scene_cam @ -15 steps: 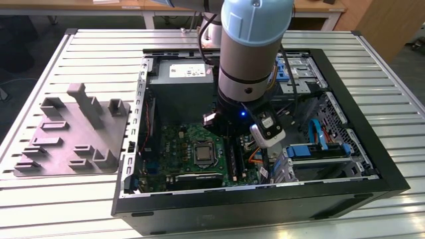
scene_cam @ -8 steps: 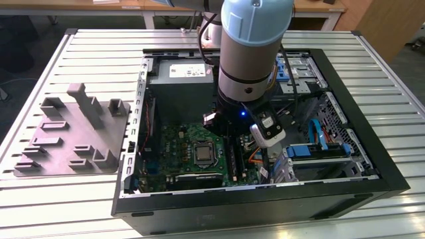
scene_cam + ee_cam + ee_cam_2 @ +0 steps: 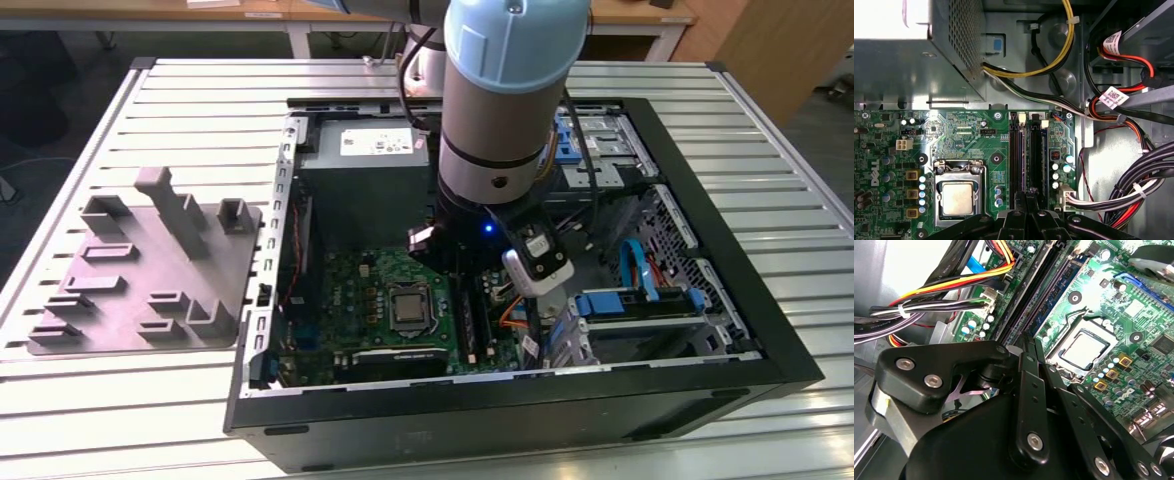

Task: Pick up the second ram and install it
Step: 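Insert the second ram into the second slot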

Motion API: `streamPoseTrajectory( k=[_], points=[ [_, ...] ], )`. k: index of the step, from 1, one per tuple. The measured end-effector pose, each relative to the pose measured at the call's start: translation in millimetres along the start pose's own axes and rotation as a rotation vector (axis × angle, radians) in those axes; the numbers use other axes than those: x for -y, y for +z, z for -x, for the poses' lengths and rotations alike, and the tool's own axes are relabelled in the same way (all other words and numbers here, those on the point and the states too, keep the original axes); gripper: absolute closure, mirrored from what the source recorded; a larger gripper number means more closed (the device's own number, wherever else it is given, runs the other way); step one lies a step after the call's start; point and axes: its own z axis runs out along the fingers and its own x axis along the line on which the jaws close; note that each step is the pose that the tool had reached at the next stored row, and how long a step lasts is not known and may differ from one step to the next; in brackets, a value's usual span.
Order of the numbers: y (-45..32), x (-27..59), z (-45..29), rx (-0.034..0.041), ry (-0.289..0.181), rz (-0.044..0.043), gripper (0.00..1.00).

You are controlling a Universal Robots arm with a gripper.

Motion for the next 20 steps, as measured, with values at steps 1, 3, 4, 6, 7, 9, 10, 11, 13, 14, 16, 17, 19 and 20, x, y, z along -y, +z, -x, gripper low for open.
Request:
streamPoseTrajectory(
  k=[1, 3, 4, 6, 7, 9, 10, 11, 13, 14, 16, 17, 19, 20],
  points=[
    [0.0, 0.0, 0.0, 0.0, 0.0, 0.0, 0.89],
    [0.3, 0.1, -0.1, 0.0001, 0.0, 0.0004, 0.89],
    [0.4, 0.3, -0.1, 0.0001, 0.0, 0.0003, 0.89],
    [0.3, 0.3, -0.1, 0.0, 0.0, 0.0001, 0.89],
    [0.3, 0.4, 0.0, 0.0, 0.0, -0.0001, 0.89],
    [1.3, 0.4, -0.1, 0.0, 0.0, 0.0001, 0.89],
    [1.7, 0.5, -0.1, 0.0, 0.0, 0.0, 0.89],
    [1.7, 0.5, -0.1, -0.0001, 0.0, -0.0002, 0.89],
    [1.8, 0.5, -0.1, -0.0001, 0.0, -0.0003, 0.89],
    [2.3, 0.5, -0.1, 0.0, 0.0, 0.0001, 0.89],
    [2.4, 0.5, -0.1, 0.0, 0.0, 0.0, 0.89],
    [2.4, 0.5, -0.1, -0.0001, 0.0, -0.0001, 0.89],
    [2.4, 0.5, -0.1, 0.0, 0.0, 0.0, 0.89],
    [2.5, 0.5, -0.1, 0.0, 0.0, 0.0, 0.89]
  ],
)
